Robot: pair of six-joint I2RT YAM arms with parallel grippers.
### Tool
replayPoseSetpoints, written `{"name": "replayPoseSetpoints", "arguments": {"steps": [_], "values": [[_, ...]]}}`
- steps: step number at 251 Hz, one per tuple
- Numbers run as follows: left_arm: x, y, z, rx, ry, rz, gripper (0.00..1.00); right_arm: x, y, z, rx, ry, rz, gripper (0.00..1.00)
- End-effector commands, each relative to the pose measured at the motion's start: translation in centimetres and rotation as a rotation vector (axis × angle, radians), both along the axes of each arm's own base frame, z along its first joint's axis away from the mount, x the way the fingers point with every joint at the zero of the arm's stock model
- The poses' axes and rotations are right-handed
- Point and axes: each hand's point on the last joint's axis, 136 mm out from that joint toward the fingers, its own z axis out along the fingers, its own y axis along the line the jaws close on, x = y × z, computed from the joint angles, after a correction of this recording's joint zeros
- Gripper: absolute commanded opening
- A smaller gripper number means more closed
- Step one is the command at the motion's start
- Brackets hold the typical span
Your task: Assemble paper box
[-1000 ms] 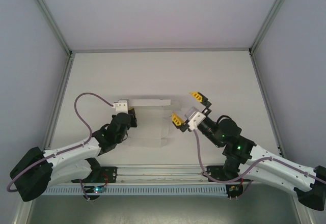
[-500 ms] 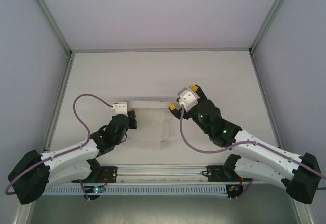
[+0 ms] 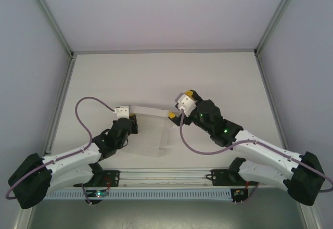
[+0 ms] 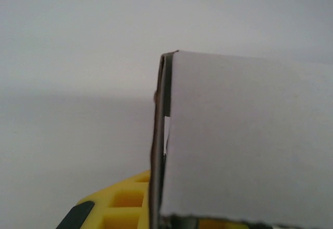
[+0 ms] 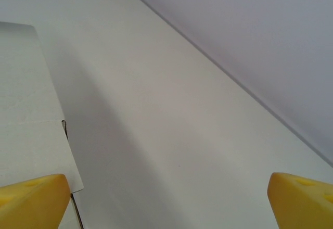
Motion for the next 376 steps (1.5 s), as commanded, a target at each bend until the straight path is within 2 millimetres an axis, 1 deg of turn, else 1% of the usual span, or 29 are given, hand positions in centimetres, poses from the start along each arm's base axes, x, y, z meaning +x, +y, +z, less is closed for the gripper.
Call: {"name": "replayPoseSetpoints", "arguments": {"steps": [1,27,28,32,59,82,99,124,155,179,201,217,218,227,252,274,293,303,330,345,362,376], "values": [[0.3,-2.7,2.9,-0.132,-0.056,-0.084,0.0,-2.1,2.5,-1.6,-0.004,0.061,0.178,0.98],[0.4,-3.3,3.2,-0.155,-0.057,-0.099,0.0,-2.2,3.0,-2.5,-0.02,0.085,0.202,0.98],[0.4,-3.3,3.2,-0.154,-0.057,-0.1,0.0,-2.2,3.0,-2.6,-0.021,0.086,0.203,1.0],[0.4,-3.4,3.5,-0.159,-0.061,-0.101,0.0,-2.3,3.2,-2.7,-0.023,0.088,0.209,0.98],[0.5,-3.7,3.6,-0.171,-0.05,-0.105,0.0,-2.5,3.8,-3.5,-0.035,0.113,0.244,0.98],[0.6,-4.0,3.5,-0.182,-0.041,-0.107,0.0,-2.5,4.2,-3.8,-0.04,0.124,0.258,0.98],[0.8,-3.8,3.4,-0.185,-0.027,-0.085,0.0,-2.0,4.1,-4.0,-0.045,0.122,0.236,0.98],[0.9,-3.6,3.4,-0.194,-0.008,-0.057,0.0,-1.9,3.9,-4.2,-0.066,0.104,0.229,0.98],[0.9,-3.8,3.5,-0.218,0.011,-0.051,0.0,-2.5,4.2,-4.7,-0.101,0.044,0.247,0.98],[1.0,-4.1,3.6,-0.233,0.034,-0.045,0.0,-3.5,4.6,-5.1,-0.124,-0.029,0.295,0.98],[1.0,-4.4,3.7,-0.247,0.045,-0.053,0.0,-4.5,5.1,-5.3,-0.122,-0.046,0.352,0.98],[1.0,-4.9,3.8,-0.257,0.047,-0.073,0.0,-4.4,5.2,-5.3,-0.117,-0.062,0.344,0.98],[0.9,-4.9,3.8,-0.256,0.047,-0.075,0.0,-4.3,5.3,-4.9,-0.112,-0.069,0.341,0.98],[0.9,-5.2,3.9,-0.26,0.048,-0.089,0.0,-4.0,5.1,-5.3,-0.128,-0.076,0.325,0.98],[0.9,-5.4,3.9,-0.251,0.048,-0.103,0.0,-3.5,4.7,-4.9,-0.146,-0.125,0.287,0.98],[0.7,-5.3,3.8,-0.219,0.047,-0.12,0.0,-2.6,3.7,-3.3,-0.122,-0.152,0.208,0.98],[0.3,-5.3,3.7,-0.193,0.036,-0.155,0.0,-0.8,1.6,-1.1,-0.025,-0.116,0.058,0.99],[0.0,-5.4,3.5,-0.172,0.03,-0.182,0.0,-0.1,0.4,-0.3,0.041,-0.073,0.005,0.98],[-0.5,-4.6,3.4,-0.171,0.012,-0.177,0.0,0.0,-1.6,-0.7,0.138,0.049,0.011,0.98],[-0.7,-4.2,3.7,-0.186,0.001,-0.168,0.0,-0.7,-2.0,-1.3,0.167,0.085,0.044,0.98],[-1.2,-4.3,4.2,-0.21,-0.015,-0.192,0.0,-0.9,-2.6,-2.1,0.196,0.113,0.035,0.98],[-1.7,-4.9,4.9,-0.236,-0.041,-0.24,0.0,-1.1,-2.8,-2.9,0.197,0.133,0.044,0.98]]}}
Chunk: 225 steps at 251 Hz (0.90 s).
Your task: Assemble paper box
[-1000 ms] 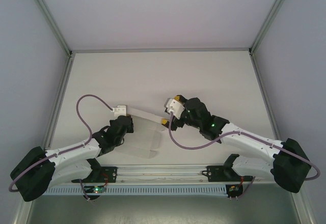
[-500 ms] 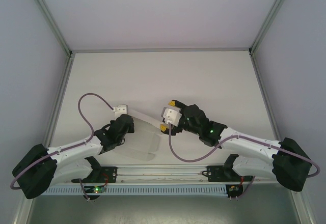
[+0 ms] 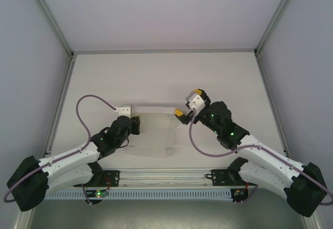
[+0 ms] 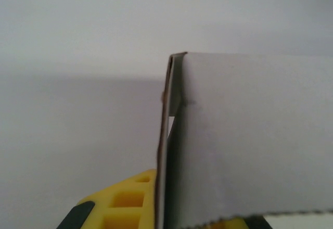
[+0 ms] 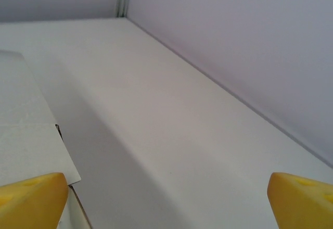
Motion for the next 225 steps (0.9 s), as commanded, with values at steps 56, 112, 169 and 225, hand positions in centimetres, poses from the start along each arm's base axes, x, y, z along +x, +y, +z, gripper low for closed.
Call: {"name": "replayPoseSetpoints", "arguments": {"steps": [56,112,169,225], "values": [[-1.8,-3.4,5.4,-0.171,-0.175,-0.218,0.0,-0.5,-0.8,-2.1,0.17,0.173,0.078,0.98],[-1.9,-3.1,4.8,-0.145,-0.162,-0.216,0.0,0.7,-1.8,-0.3,0.281,0.261,0.127,0.98],[-2.3,-3.8,5.5,-0.165,-0.185,-0.265,0.0,0.2,0.9,-2.4,0.266,0.418,0.292,0.98],[-1.6,-2.7,4.8,-0.128,-0.146,-0.185,0.0,1.1,1.2,-2.4,0.249,0.419,0.257,0.99]]}}
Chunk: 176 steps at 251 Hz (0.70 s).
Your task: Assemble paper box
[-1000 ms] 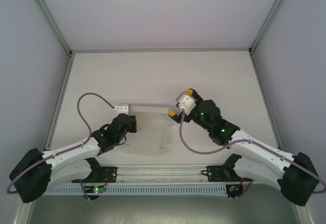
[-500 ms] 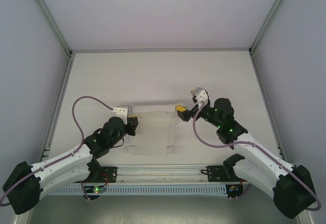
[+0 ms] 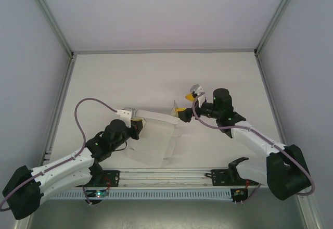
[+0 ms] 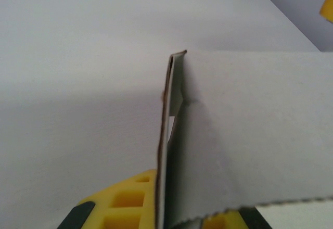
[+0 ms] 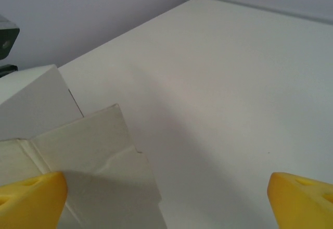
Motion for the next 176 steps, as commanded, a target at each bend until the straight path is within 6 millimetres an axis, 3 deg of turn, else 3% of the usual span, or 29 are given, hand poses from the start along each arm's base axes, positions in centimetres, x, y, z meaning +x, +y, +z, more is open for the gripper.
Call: {"name": "replayPoseSetpoints", "arguments": {"steps": [1,51,90,111,158,176], "values": [[0.8,-0.6,3.4,-0.067,-0.077,0.019,0.0,-0.4,0.3,1.7,0.012,-0.027,0.016,0.98],[1.7,1.8,1.3,0.039,-0.028,0.157,0.0,-2.2,-1.4,5.1,0.018,-0.139,-0.05,0.98],[1.9,1.2,1.1,0.051,-0.018,0.137,0.0,-3.9,-0.3,7.1,0.05,-0.187,0.005,0.98],[2.1,1.3,1.2,0.044,-0.011,0.153,0.0,-4.2,0.6,6.4,0.017,-0.189,0.04,0.98],[2.3,0.9,1.6,0.006,-0.009,0.154,0.0,-4.6,2.5,2.1,-0.083,-0.13,0.117,0.98],[2.3,0.5,1.8,-0.005,-0.006,0.137,0.0,-4.2,3.5,1.5,-0.097,-0.146,0.112,0.98]]}}
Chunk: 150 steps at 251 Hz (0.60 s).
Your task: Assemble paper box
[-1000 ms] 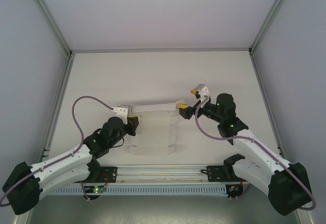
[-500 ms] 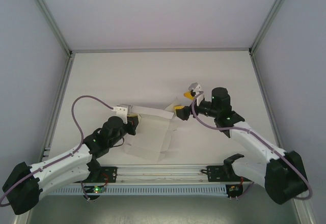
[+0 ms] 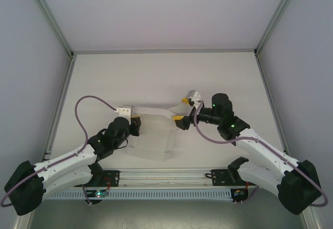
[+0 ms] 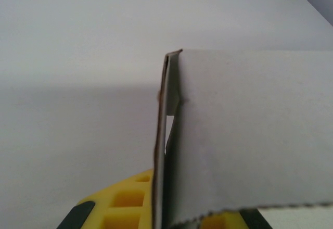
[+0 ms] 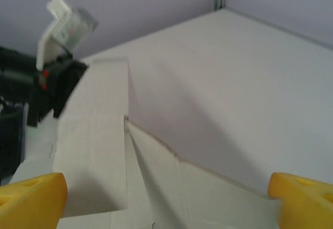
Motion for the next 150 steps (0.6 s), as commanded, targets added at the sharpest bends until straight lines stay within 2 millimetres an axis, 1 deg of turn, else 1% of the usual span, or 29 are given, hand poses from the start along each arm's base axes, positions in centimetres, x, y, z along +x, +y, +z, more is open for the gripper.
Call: {"name": "replayPoseSetpoints", "arguments": {"steps": [1,15,34,54,78,93,105,122,150], "values": [[0.6,-1.0,2.2,-0.058,-0.031,0.004,0.0,0.3,1.3,-0.8,-0.039,-0.047,0.015,0.98],[0.6,-1.5,2.4,-0.071,-0.034,-0.019,0.0,0.6,2.1,-0.9,-0.045,-0.067,0.012,0.98],[0.6,-1.9,2.3,-0.075,-0.029,-0.031,0.0,1.9,2.8,-0.6,-0.044,-0.12,-0.059,0.98],[0.8,-2.0,2.0,-0.069,-0.019,-0.03,0.0,3.6,2.8,-0.2,-0.041,-0.174,-0.187,0.99],[0.9,-1.9,1.8,-0.067,-0.011,-0.018,0.0,4.9,2.6,0.0,-0.045,-0.188,-0.323,0.98],[1.0,-1.7,1.7,-0.067,-0.008,-0.001,0.0,5.0,2.1,0.0,-0.059,-0.196,-0.386,0.98],[1.1,-1.5,1.7,-0.066,-0.008,0.014,0.0,4.7,1.6,0.0,-0.071,-0.195,-0.412,0.98],[1.2,-0.9,1.6,-0.063,-0.009,0.047,0.0,4.2,0.4,-0.1,-0.084,-0.165,-0.448,0.98],[1.4,0.1,1.4,-0.056,-0.013,0.098,0.0,2.2,-1.5,-0.3,-0.065,-0.126,-0.453,0.98]]}}
